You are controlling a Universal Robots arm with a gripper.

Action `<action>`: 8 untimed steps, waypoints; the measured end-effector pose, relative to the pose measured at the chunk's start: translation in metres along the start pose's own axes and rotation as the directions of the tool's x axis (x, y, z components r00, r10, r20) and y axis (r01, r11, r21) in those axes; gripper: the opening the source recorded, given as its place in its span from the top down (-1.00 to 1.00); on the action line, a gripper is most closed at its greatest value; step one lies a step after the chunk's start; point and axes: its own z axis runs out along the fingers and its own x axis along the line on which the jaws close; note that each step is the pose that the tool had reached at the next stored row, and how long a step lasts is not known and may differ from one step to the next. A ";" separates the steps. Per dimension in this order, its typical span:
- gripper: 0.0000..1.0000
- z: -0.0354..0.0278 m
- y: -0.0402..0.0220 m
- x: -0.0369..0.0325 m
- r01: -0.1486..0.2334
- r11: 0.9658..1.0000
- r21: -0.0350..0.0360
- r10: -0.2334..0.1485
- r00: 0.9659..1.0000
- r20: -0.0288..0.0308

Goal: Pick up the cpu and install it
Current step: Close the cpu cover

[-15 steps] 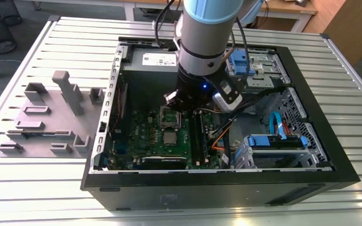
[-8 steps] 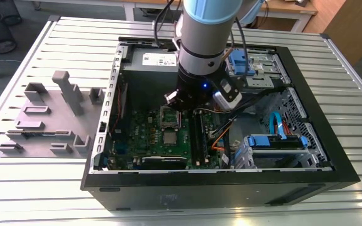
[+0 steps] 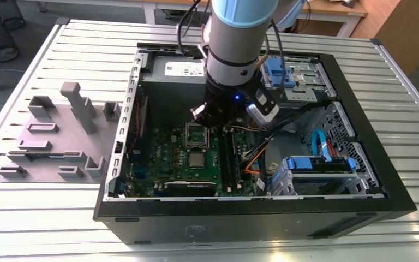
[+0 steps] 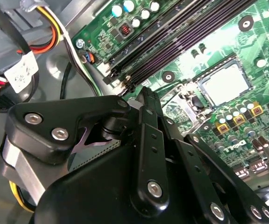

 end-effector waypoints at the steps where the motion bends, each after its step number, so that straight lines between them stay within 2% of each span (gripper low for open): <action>1: 0.79 0.0005 0.0010 -0.0004 0.004 1.000 0.000 -0.004 1.000 0.000; 8: 0.79 0.0034 0.0076 -0.0032 0.029 1.000 -0.001 -0.029 1.000 -0.001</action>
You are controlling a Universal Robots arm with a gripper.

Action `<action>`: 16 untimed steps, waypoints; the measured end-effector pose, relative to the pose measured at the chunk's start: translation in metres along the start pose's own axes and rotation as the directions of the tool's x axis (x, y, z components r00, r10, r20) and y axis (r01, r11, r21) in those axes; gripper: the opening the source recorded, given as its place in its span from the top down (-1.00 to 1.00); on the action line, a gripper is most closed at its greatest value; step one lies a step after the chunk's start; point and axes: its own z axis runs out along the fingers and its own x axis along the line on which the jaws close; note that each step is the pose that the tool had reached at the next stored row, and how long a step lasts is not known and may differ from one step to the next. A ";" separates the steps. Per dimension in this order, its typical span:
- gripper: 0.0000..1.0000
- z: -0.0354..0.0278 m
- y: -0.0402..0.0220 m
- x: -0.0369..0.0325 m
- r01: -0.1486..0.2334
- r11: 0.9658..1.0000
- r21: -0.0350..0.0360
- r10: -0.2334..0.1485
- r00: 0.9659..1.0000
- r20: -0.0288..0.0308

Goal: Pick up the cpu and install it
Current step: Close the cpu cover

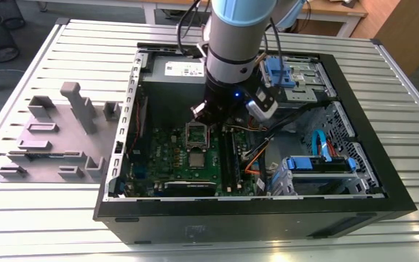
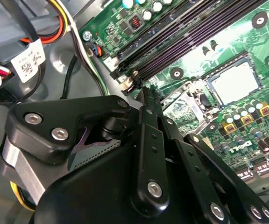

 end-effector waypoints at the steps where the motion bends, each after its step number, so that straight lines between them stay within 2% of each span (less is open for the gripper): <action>1: 0.79 0.0004 0.0009 -0.0004 0.004 1.000 0.000 -0.004 1.000 0.000; 9: 0.79 0.0057 0.0093 -0.0040 0.028 1.000 -0.001 -0.028 1.000 -0.001; 16: 0.79 0.0098 0.0106 -0.0042 0.034 0.999 -0.001 -0.034 0.999 -0.001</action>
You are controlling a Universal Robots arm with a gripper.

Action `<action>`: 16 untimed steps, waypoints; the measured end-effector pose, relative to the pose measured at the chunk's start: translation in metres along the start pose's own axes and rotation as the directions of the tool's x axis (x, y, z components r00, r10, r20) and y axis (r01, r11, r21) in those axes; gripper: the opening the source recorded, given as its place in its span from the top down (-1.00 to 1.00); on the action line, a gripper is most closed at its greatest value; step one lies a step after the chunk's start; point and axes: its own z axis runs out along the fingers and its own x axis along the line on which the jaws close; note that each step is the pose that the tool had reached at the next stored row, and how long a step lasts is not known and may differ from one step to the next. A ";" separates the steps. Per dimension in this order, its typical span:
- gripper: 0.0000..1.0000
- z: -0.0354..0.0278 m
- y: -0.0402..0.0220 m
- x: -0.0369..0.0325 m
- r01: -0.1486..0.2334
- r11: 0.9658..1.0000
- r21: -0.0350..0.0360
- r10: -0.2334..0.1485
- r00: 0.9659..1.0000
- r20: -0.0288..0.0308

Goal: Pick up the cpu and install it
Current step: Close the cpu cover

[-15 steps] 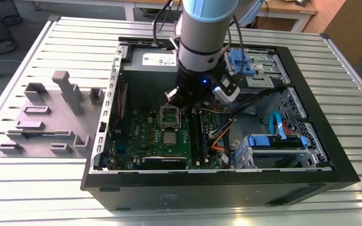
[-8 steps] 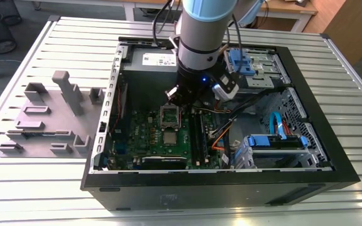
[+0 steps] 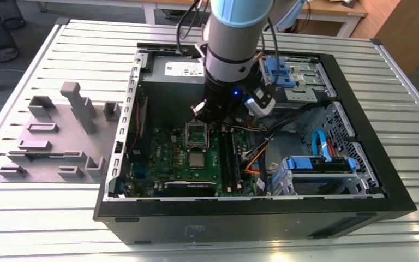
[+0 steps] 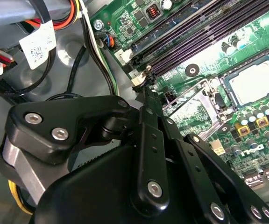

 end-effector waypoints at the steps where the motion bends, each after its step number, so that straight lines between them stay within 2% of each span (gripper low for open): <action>1: 0.79 0.0004 0.0002 0.0002 0.000 1.000 0.000 0.000 1.000 0.000; 10: 0.79 0.0014 0.0018 0.0036 0.000 1.000 0.000 0.000 1.000 0.000; 16: 0.79 -0.0019 0.0014 0.0040 0.000 1.000 0.000 0.000 1.000 0.000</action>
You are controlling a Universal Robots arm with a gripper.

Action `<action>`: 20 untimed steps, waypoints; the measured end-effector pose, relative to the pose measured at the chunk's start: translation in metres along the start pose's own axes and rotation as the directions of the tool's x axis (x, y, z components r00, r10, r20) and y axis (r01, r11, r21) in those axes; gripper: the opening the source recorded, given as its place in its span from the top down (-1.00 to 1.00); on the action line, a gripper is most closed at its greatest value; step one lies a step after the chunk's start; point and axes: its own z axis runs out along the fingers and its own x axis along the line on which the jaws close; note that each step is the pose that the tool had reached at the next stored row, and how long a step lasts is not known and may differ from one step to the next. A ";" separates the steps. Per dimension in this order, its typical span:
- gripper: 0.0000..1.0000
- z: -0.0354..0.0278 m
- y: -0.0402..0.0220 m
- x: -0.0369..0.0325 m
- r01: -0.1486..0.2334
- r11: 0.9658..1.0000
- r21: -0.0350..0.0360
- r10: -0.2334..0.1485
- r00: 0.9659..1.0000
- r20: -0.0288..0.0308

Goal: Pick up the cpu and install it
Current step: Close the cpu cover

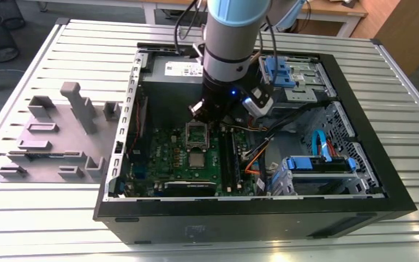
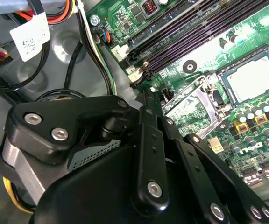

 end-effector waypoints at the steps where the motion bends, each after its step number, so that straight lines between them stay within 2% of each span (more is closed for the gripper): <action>1: 0.79 -0.0008 -0.0001 0.0000 0.000 1.000 0.000 0.000 1.000 0.000; 6: 0.79 -0.0052 -0.0006 0.0004 0.000 1.000 0.000 0.000 1.000 0.001; 15: 0.79 -0.0059 -0.0009 0.0006 0.003 1.000 0.000 -0.003 1.000 0.001; 20: 0.79 -0.0084 -0.0008 0.0006 0.017 1.000 0.000 -0.017 1.000 0.000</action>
